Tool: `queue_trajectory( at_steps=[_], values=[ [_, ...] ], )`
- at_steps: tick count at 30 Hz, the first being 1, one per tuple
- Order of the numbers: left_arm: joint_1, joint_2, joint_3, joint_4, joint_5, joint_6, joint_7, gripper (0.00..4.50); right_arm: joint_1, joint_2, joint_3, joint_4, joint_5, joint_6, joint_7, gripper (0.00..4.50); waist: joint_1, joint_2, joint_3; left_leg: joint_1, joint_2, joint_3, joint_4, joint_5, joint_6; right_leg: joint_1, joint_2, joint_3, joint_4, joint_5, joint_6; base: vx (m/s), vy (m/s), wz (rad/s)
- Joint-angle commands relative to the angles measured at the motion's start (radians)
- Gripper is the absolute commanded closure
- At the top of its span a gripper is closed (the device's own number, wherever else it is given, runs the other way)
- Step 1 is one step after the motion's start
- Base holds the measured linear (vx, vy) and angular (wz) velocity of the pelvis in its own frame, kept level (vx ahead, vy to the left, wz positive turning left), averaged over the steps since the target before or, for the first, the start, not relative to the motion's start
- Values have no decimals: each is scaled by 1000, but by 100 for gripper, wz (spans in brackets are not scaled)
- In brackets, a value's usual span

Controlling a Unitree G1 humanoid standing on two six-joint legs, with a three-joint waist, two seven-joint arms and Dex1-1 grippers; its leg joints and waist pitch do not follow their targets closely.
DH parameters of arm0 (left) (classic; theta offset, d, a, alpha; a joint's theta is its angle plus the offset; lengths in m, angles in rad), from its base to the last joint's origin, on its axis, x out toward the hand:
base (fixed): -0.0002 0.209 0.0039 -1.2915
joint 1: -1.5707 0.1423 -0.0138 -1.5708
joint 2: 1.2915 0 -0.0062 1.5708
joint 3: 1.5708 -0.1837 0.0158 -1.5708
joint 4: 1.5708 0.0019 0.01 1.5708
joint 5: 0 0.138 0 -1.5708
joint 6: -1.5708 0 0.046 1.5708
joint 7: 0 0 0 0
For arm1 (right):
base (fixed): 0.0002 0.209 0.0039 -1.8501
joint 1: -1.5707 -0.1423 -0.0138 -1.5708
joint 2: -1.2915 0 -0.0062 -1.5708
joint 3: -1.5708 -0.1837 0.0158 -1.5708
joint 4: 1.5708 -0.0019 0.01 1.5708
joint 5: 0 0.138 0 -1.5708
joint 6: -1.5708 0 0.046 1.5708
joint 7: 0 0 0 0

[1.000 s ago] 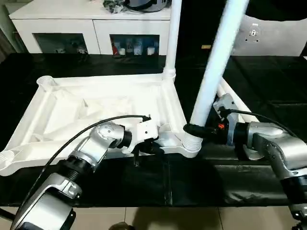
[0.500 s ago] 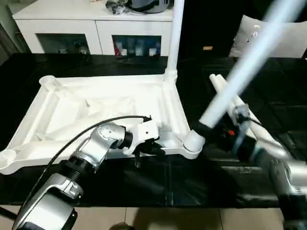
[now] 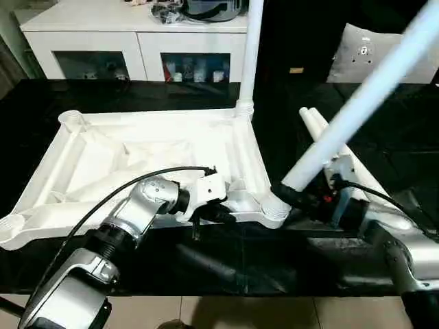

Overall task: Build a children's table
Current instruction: Insert table leg to table base

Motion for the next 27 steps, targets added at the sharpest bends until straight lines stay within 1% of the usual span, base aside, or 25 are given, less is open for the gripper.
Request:
queue_trajectory(
  at_steps=[1,2,3,5,6,8,9,10,11,13,14,16,17,18,23,24,25,26,27],
  values=[
    [-31,26,4,23,42,-14,14,450,16,-20,75,61,-76,33,26,264,3,-5,-43,26,77,-31,-83,-247,6,22,-86,41,-87,-93,-257,0,0,0],
    [-40,28,3,33,45,-21,10,450,0,-29,96,76,-89,32,47,264,3,-5,-42,28,79,-31,-85,-261,0,21,-88,42,-89,-114,-255,0,0,0],
    [-49,28,2,43,47,-27,8,450,-11,-40,118,86,-98,32,71,264,1,-9,-41,28,78,-31,-86,-267,-2,21,-87,42,-90,-124,-256,0,0,0],
    [-62,28,3,57,49,-33,5,450,-23,-56,146,98,-107,37,105,264,2,-9,-39,31,80,-32,-87,-279,-8,21,-90,44,-92,-153,-253,0,0,0],
    [-75,27,6,75,49,-40,4,450,-37,-61,163,115,-114,34,125,264,3,-9,-40,31,80,-32,-88,-278,-10,20,-89,44,-91,-147,-254,0,0,0],
    [-83,27,7,86,51,-46,3,450,-47,-61,171,128,-122,27,131,264,3,-8,-40,32,81,-33,-89,-281,-12,20,-89,44,-90,-139,-257,0,0,0],
    [-87,27,7,92,52,-50,4,450,-51,-62,178,130,-124,26,140,264,2,-14,-41,31,83,-33,-90,-277,-10,21,-90,44,-90,-131,-258,0,0,0],
    [-88,27,8,94,52,-51,4,450,-52,-63,182,128,-124,28,145,264,3,-11,-42,30,83,-33,-89,-267,-7,22,-90,44,-88,-105,-262,0,0,0],
    [-88,27,8,94,52,-51,4,450,-52,-63,182,128,-124,28,145,264,3,-10,-42,31,83,-33,-90,-263,-6,22,-90,43,-87,-95,-263,0,0,0],
    [-94,26,8,106,51,-57,5,450,-47,-68,189,112,-108,44,169,264,3,-12,-42,31,83,-32,-90,-262,-1,23,-90,43,-87,-78,-268,0,0,0],
    [-97,26,8,113,50,-61,4,450,-44,-68,192,108,-106,45,176,264,4,-9,-42,31,83,-32,-90,-259,1,23,-91,43,-87,-72,-270,0,0,0],
    [-101,26,7,129,49,-69,1,450,-43,-67,197,111,-104,42,191,264,4,-11,-41,32,83,-32,-90,-269,1,23,-91,43,-89,-85,-270,0,0,0],
    [-101,26,7,129,49,-70,1,450,-42,-67,197,111,-103,43,192,264,4,-9,-40,31,83,-32,-91,-275,-1,23,-92,44,-91,-98,-269,0,0,0],
    [-103,25,8,138,50,-75,-1,450,-44,-65,197,115,-103,41,197,264,4,-11,-39,31,83,-32,-92,-281,-3,22,-92,44,-93,-113,-267,0,0,0],
    [-107,20,12,155,51,-81,-7,450,-54,-47,188,130,-95,46,199,264,3,-11,-38,32,85,-33,-95,-295,-9,21,-92,44,-94,-132,-266,0,0,0],
    [-104,21,16,153,48,-72,-4,450,-51,-40,184,124,-89,66,183,264,3,-16,-37,32,85,-33,-96,-301,-10,20,-93,45,-95,-143,-264,0,0,0],
    [-104,21,16,153,48,-72,-4,450,-51,-40,184,124,-89,66,183,264,4,-14,-37,33,85,-33,-96,-301,-10,20,-94,45,-94,-147,-264,0,0,0],
    [-93,19,26,145,40,-47,12,450,-44,-26,173,110,-89,96,136,264,4,-13,-36,33,86,-34,-97,-309,-13,18,-93,45,-95,-159,-261,0,0,0],
    [-86,17,33,137,38,-28,29,450,-42,-12,167,106,-95,105,99,264,3,-12,-36,34,85,-34,-99,-310,-16,17,-92,45,-96,-167,-260,0,0,0]
  ],
)
